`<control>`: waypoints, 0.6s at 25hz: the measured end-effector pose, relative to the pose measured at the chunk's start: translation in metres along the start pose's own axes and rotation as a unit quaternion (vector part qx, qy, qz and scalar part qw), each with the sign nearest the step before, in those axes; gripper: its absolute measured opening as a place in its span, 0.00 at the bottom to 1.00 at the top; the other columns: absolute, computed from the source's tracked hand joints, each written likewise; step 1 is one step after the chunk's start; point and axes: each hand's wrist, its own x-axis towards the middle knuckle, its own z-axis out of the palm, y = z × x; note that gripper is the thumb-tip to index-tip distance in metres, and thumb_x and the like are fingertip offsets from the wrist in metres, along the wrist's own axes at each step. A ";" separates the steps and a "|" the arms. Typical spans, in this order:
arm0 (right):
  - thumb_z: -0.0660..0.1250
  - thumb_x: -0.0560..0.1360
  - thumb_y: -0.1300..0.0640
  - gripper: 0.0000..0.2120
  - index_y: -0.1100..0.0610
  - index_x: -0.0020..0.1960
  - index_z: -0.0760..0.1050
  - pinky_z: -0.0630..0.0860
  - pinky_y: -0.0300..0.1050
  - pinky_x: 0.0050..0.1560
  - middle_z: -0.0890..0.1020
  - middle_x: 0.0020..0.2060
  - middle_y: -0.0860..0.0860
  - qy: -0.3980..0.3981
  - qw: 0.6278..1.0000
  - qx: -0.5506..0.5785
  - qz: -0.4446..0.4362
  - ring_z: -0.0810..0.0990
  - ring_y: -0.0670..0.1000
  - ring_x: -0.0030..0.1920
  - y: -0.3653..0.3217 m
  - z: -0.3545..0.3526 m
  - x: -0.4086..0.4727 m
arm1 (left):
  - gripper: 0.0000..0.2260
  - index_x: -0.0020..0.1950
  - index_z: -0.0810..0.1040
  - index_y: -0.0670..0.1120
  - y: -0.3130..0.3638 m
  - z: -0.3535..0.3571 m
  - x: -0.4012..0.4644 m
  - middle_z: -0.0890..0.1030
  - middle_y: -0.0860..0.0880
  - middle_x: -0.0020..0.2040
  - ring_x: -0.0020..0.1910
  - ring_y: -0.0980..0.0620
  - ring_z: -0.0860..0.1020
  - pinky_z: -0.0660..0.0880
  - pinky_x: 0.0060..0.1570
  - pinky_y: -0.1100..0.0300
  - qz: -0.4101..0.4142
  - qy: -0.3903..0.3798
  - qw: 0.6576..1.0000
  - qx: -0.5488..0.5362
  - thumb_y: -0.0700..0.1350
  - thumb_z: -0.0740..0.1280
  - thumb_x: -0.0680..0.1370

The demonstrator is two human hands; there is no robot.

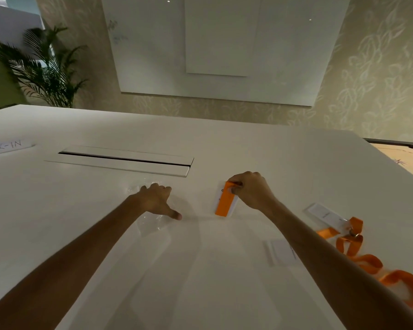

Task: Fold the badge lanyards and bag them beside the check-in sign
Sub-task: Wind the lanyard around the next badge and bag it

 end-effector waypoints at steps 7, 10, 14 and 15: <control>0.66 0.75 0.56 0.10 0.53 0.54 0.82 0.74 0.45 0.49 0.84 0.52 0.49 0.011 1.000 0.000 0.009 0.80 0.53 0.51 0.006 0.001 -0.005 | 0.42 0.63 0.67 0.45 0.013 0.012 0.003 0.74 0.45 0.63 0.66 0.44 0.67 0.59 0.66 0.44 -0.015 0.003 1.000 0.003 0.73 0.68 0.61; 0.67 0.75 0.56 0.10 0.54 0.55 0.81 0.74 0.43 0.48 0.85 0.52 0.49 0.035 0.999 0.008 0.012 0.80 0.53 0.50 0.009 0.001 -0.006 | 0.37 0.59 0.67 0.45 0.018 0.011 0.004 0.77 0.47 0.57 0.63 0.45 0.70 0.60 0.66 0.45 -0.006 0.015 1.000 -0.013 0.70 0.70 0.62; 0.67 0.75 0.57 0.08 0.53 0.52 0.82 0.76 0.44 0.45 0.85 0.46 0.50 0.074 0.996 0.035 0.026 0.81 0.53 0.46 0.010 -0.001 -0.007 | 0.38 0.62 0.66 0.45 0.026 0.009 0.004 0.77 0.46 0.58 0.61 0.44 0.72 0.61 0.66 0.44 0.020 0.052 0.998 -0.037 0.68 0.71 0.62; 0.67 0.75 0.57 0.08 0.53 0.52 0.82 0.75 0.44 0.43 0.85 0.44 0.50 0.085 0.995 0.039 0.029 0.80 0.52 0.43 0.011 -0.002 -0.007 | 0.41 0.65 0.64 0.44 0.030 0.007 0.005 0.77 0.45 0.60 0.63 0.44 0.72 0.61 0.67 0.44 0.028 0.063 0.997 -0.047 0.68 0.70 0.63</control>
